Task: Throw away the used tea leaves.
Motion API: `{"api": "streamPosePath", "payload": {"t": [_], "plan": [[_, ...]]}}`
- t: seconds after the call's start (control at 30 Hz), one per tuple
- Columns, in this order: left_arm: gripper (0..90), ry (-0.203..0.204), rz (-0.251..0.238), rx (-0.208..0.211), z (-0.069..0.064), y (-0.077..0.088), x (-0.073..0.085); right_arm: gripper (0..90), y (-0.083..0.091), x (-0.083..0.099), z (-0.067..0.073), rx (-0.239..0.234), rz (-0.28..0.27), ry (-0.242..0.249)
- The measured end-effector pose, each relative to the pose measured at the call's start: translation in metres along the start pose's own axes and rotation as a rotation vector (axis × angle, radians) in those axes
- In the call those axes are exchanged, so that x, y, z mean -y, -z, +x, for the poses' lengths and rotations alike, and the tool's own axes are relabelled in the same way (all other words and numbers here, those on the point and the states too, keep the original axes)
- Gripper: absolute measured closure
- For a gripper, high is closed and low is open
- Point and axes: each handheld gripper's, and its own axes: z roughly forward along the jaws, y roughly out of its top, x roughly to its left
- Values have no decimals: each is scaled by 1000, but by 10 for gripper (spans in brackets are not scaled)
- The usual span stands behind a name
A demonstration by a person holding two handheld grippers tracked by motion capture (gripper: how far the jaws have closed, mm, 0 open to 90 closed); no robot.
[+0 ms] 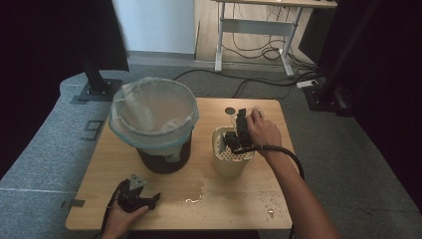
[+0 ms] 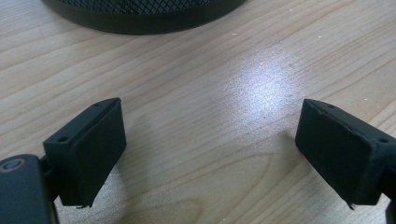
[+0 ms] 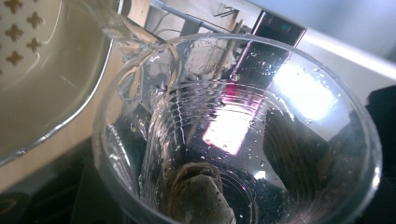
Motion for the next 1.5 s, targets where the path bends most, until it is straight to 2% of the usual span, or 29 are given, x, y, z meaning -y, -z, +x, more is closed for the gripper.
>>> {"api": "streamPosePath", "payload": {"t": [0.03, 0.07, 0.1, 0.17, 0.33, 0.53, 0.63, 0.77, 0.83, 0.9, 0.97, 1.07, 1.13, 1.17, 1.27, 1.33, 1.37, 1.43, 1.5], "plan": [[82, 0, 0, 0, 0, 0, 0, 391, 0, -3, 0, 19, -7, 57], [82, 0, 0, 0, 0, 0, 0, 392, 1, -6, 1, 28, -5, 79], [81, 0, 0, 0, 0, 0, 0, 392, 1, -6, 1, 28, -5, 79], [81, 0, 0, 0, 0, 0, 0, 392, 2, -10, 1, 46, -6, 135], [82, 0, 0, -1, 0, 0, 0, 392, 4, -18, 4, 51, -6, 183], [81, -2, 0, 2, 0, 0, 0, 392, 5, -26, 10, 67, -3, 320], [82, -3, -1, 2, 0, 0, 0, 393, 3, -26, 13, 81, 16, 376], [81, -2, -1, 2, 0, 0, 0, 393, -2, -23, 12, 103, 67, 488], [81, -3, -1, 2, 0, 0, 0, 393, -3, -23, 12, 105, 71, 520], [81, -2, -1, 2, 0, 0, 0, 394, -3, -23, 10, 116, 79, 536], [81, -2, -1, 2, 0, 0, 0, 395, -3, -22, 9, 106, 87, 534], [81, -2, -1, 2, 0, 0, 0, 394, -2, -25, 11, 104, 75, 573], [81, -4, 1, 2, 0, 0, 0, 394, 0, -30, 11, 99, 69, 540], [82, -4, 0, 2, 0, 0, 0, 394, 0, -32, 11, 101, 65, 537], [81, -6, 1, 4, 0, 0, 0, 395, 1, -38, 12, 126, 42, 571], [81, -7, 1, 5, 0, 0, 0, 398, 0, -38, 8, 133, 61, 538], [81, -7, 1, 4, 0, 0, 0, 398, -1, -38, 8, 135, 66, 544], [81, -8, 1, 5, 0, 0, 0, 397, 0, -38, 12, 136, 55, 630], [81, -8, 1, 5, 0, 0, 0, 403, 1, -38, 7, 138, 52, 558]]}}
